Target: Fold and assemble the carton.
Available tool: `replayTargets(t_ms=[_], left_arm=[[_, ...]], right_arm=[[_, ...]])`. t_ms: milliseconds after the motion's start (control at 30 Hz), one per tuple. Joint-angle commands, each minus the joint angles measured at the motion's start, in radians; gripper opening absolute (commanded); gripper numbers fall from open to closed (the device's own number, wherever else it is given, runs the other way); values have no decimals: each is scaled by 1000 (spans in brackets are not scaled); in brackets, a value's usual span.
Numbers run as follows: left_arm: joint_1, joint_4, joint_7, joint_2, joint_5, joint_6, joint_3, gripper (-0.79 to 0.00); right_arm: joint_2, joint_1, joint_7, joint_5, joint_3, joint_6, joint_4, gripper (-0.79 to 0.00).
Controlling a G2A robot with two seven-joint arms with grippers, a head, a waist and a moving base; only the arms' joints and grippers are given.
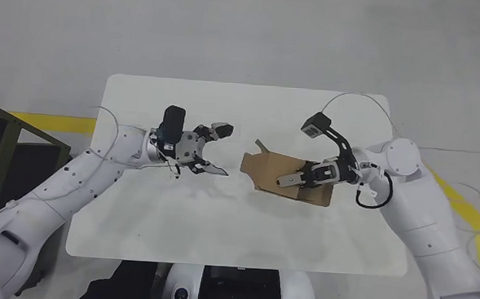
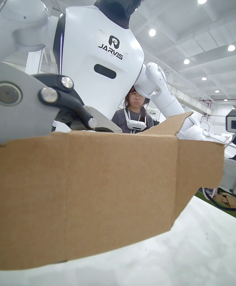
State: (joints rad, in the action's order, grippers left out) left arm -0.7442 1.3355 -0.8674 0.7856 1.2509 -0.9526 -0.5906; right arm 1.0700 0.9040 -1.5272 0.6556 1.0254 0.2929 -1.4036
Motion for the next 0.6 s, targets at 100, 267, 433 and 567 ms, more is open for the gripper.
replayTargets(t_ms=[100, 267, 433, 567], left_arm=[[7, -44, 27, 13, -60, -27, -18, 0], [20, -78, 57, 35, -96, -38, -25, 0], [37, -107, 135, 67, -151, -4, -21, 0], [50, -133, 203, 96, -217, -7, -9, 0]], right_arm=[[2, -3, -5, -10, -17, -5, -6, -785], [7, -13, -9, -22, -49, -9, -13, -785], [15, -35, -9, -31, -98, -9, -12, -785], [19, -53, -9, -30, -128, -9, -4, -785]])
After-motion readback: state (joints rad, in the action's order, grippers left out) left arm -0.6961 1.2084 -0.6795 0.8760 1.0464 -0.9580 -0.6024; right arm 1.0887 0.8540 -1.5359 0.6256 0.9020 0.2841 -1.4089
